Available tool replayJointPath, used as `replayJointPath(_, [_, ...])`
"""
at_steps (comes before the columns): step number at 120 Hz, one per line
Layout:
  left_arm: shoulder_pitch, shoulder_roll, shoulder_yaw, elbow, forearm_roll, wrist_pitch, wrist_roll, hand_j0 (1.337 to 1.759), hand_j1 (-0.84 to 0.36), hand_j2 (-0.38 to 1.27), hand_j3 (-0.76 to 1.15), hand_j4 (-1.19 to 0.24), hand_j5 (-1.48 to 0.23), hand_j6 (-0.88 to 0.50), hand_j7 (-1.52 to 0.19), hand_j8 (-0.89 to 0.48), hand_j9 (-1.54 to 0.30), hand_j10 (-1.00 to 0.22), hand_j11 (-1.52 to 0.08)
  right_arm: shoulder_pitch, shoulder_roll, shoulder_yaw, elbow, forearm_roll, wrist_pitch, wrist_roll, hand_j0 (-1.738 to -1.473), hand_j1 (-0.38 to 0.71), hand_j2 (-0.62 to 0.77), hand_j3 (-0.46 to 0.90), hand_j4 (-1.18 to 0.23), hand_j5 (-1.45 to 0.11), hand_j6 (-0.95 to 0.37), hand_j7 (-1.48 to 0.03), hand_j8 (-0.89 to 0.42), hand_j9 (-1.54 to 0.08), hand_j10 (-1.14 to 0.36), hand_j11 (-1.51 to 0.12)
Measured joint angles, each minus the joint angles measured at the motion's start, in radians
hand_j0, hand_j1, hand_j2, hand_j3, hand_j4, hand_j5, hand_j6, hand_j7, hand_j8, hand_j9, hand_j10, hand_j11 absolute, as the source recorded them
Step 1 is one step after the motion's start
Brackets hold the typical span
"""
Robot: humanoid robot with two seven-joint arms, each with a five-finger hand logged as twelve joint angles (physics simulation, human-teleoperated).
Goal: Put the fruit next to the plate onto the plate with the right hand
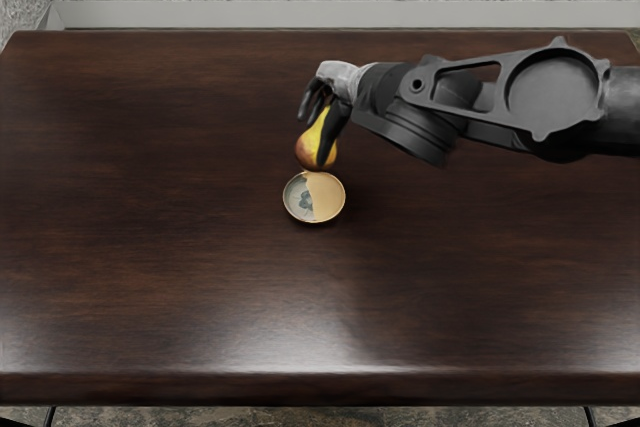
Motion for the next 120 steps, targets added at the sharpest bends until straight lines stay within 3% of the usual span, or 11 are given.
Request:
replayJointPath(79, [0.000,0.000,0.000,0.000,0.000,0.000,0.000,1.658,0.34,0.00,0.00,-0.01,-0.01,-0.01,-0.01,-0.01,-0.01,-0.01,-0.01,-0.043,0.165,0.001,-0.199,0.003,0.064,0.000,-1.658,0.30,0.60,0.00,-0.87,-1.14,-0.65,-1.13,-0.56,-1.14,-0.87,-1.14])
replayJointPath(120, [0.000,0.000,0.000,0.000,0.000,0.000,0.000,1.658,0.34,0.00,0.00,-0.01,-0.01,-0.01,-0.01,-0.01,-0.01,-0.01,-0.01,-0.050,0.192,0.001,-0.229,0.003,0.078,0.000,-1.658,0.30,0.60,0.00,-0.88,-1.13,-0.65,-1.13,-0.56,-1.14,-0.87,-1.14])
